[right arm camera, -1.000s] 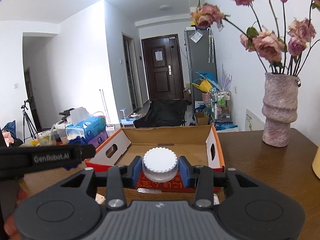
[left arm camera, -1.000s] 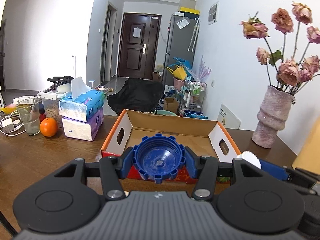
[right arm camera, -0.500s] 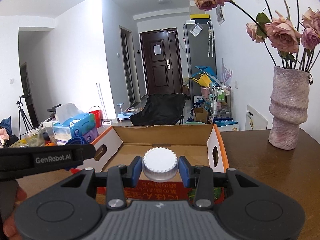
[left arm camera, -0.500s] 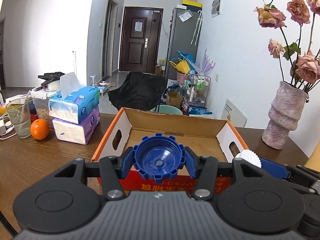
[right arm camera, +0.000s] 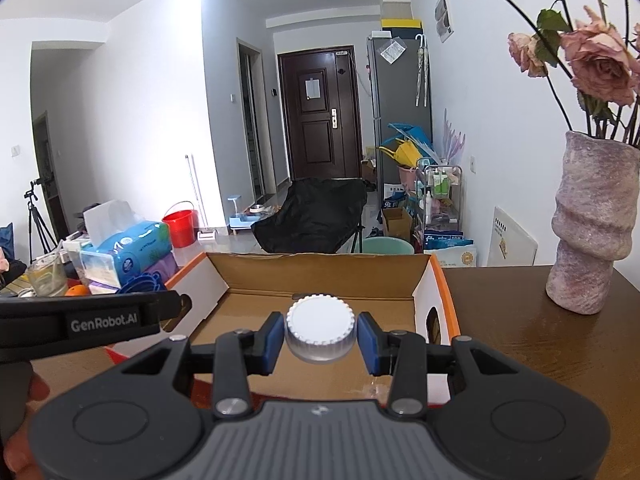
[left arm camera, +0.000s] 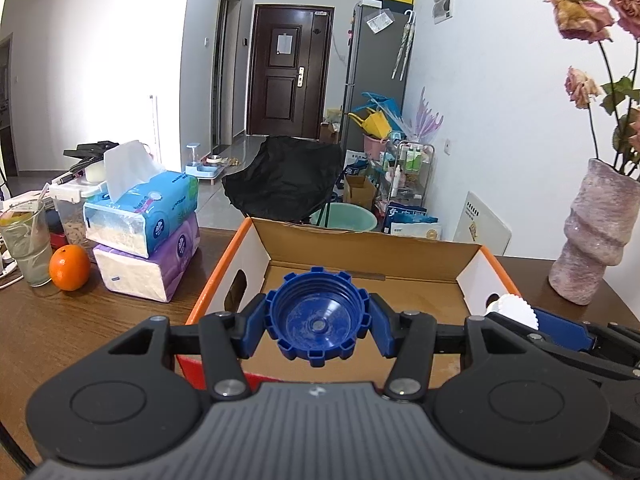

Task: Organize rigid objects
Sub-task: 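Carry both caps over the open cardboard box, then open both tools to drop the caps into the cardboard box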

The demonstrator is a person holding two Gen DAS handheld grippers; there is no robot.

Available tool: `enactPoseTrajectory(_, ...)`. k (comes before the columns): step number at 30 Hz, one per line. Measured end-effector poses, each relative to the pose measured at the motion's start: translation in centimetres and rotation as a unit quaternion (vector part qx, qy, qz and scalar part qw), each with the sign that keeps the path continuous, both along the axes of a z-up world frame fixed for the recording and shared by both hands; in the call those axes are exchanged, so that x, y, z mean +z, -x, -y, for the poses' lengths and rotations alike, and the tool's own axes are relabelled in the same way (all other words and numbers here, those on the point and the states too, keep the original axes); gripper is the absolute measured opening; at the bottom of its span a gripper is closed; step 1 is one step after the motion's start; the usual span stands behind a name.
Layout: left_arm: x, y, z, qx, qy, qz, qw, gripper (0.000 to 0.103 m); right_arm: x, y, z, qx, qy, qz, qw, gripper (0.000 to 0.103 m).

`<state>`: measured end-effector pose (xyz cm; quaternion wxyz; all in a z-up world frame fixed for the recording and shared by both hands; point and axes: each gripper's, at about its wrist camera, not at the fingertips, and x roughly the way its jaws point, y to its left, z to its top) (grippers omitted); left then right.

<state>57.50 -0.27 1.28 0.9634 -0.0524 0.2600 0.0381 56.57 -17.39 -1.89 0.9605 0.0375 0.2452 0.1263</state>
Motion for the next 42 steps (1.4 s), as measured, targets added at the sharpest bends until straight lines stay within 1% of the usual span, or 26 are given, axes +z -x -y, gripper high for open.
enactPoseTrajectory(4,-0.5,-1.3,-0.3,0.005,-0.003,-0.009,0.9999,0.054,-0.3,-1.3,-0.2,0.002,0.007,-0.007,1.000,0.039)
enactPoseTrajectory(11,-2.3,-3.6,-0.3,0.018,-0.012,-0.036,0.9991,0.054,-1.5,-3.2,-0.9,0.005,0.023,-0.027,0.999,0.039)
enactPoseTrajectory(18,-3.7,-4.6,0.1,0.023,-0.022,-0.042,0.9986,0.054,-2.2,-3.6,-1.2,0.002,0.027,-0.027,0.999,0.039)
enactPoseTrajectory(28,-4.2,-4.9,-0.1,0.025,-0.024,-0.044,0.9984,0.055,-2.5,-4.0,-1.2,-0.001,0.029,-0.031,0.999,0.039)
enactPoseTrajectory(29,-4.1,-4.8,-0.1,0.026,-0.024,-0.044,0.9984,0.057,-2.5,-4.1,-1.2,-0.003,0.031,-0.032,0.999,0.040)
enactPoseTrajectory(30,-4.1,-4.8,-0.1,0.026,-0.024,-0.043,0.9984,0.060,-2.5,-4.1,-1.3,-0.004,0.035,-0.033,0.999,0.044)
enactPoseTrajectory(31,-4.0,-4.7,-0.2,0.027,-0.023,-0.042,0.9985,0.068,-2.5,-4.1,-1.3,-0.006,0.036,-0.034,0.999,0.055)
enactPoseTrajectory(32,-3.8,-4.6,-0.3,0.029,-0.022,-0.040,0.9985,0.080,-2.5,-4.1,-1.3,-0.010,0.036,-0.034,0.999,0.063)
enactPoseTrajectory(33,-3.7,-4.6,-0.4,0.033,-0.022,-0.037,0.9985,0.083,-2.5,-4.2,-1.3,-0.014,0.037,-0.033,0.999,0.080)
enactPoseTrajectory(35,-3.5,-4.4,-0.6,0.042,-0.025,-0.032,0.9983,0.092,-2.4,-4.2,-1.2,-0.028,0.044,-0.030,0.998,0.090)
enactPoseTrajectory(36,-3.4,-4.4,-0.7,0.045,-0.023,-0.032,0.9982,0.095,-2.4,-4.3,-1.1,-0.031,0.044,-0.031,0.998,0.093)
enactPoseTrajectory(37,-3.3,-4.3,-0.9,0.052,-0.022,-0.030,0.9979,0.102,-2.4,-4.3,-1.0,-0.033,0.042,-0.032,0.998,0.096)
enactPoseTrajectory(39,-3.1,-4.2,-1.2,0.058,-0.020,-0.026,0.9978,0.103,-2.4,-4.3,-0.9,-0.036,0.042,-0.033,0.998,0.101)
enactPoseTrajectory(42,-3.0,-4.2,-1.3,0.061,-0.018,-0.027,0.9976,0.103,-2.4,-4.3,-0.8,-0.039,0.045,-0.034,0.998,0.101)
